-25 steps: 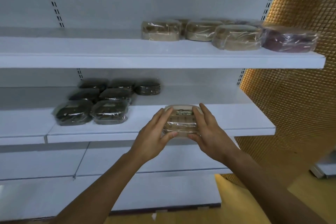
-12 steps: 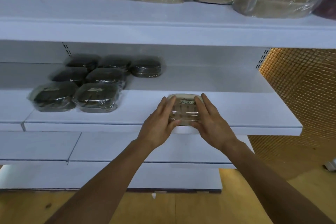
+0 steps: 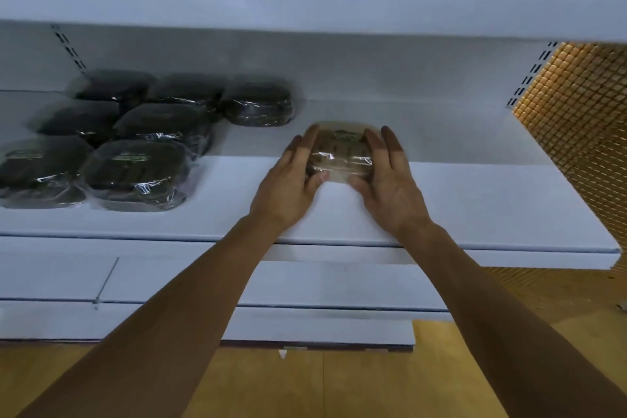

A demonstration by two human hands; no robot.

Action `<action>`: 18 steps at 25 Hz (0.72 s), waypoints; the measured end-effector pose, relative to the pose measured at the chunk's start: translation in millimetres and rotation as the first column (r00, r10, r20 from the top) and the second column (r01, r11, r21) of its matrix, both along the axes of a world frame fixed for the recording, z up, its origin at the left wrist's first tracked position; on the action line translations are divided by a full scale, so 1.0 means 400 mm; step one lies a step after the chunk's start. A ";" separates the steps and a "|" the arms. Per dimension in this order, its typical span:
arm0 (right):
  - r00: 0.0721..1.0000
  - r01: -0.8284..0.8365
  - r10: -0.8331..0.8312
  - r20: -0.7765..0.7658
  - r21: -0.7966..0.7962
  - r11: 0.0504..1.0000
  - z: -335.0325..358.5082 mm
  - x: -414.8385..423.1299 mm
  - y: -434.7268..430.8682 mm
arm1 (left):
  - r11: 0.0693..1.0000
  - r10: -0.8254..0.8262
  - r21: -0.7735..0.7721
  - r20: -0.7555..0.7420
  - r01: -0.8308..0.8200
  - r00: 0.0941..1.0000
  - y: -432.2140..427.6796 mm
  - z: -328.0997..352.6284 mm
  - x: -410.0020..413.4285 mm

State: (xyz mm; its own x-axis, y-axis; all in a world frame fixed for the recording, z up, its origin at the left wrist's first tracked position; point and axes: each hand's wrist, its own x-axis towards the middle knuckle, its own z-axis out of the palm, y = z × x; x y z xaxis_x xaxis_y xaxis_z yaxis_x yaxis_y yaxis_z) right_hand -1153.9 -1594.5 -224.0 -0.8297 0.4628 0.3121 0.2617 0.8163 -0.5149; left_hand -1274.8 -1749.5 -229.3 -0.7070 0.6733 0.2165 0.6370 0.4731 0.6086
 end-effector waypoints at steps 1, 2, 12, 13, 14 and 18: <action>1.000 0.009 -0.009 0.001 -0.010 1.000 -0.003 -0.016 0.011 | 1.000 0.027 -0.005 -0.023 -0.027 0.999 0.012 0.000 -0.008; 1.000 0.027 -0.027 0.005 -0.013 1.000 -0.004 -0.032 0.023 | 0.999 0.051 -0.002 -0.045 -0.051 0.998 0.024 0.002 -0.017; 0.999 0.040 -0.040 0.016 -0.011 0.999 -0.023 -0.139 0.077 | 0.972 0.231 0.009 -0.241 -0.235 0.943 0.133 0.000 -0.127; 0.999 0.034 -0.035 0.037 0.012 0.999 -0.024 -0.146 0.080 | 0.966 0.246 -0.006 -0.271 -0.257 0.931 0.143 0.004 -0.132; 0.998 0.030 -0.033 0.049 0.042 0.999 -0.025 -0.154 0.083 | 0.964 0.249 -0.019 -0.295 -0.266 0.922 0.152 0.007 -0.136; 0.989 0.078 -0.093 0.116 0.121 0.990 -0.024 -0.193 0.094 | 0.975 0.204 -0.026 -0.294 -0.221 0.934 0.165 0.010 -0.140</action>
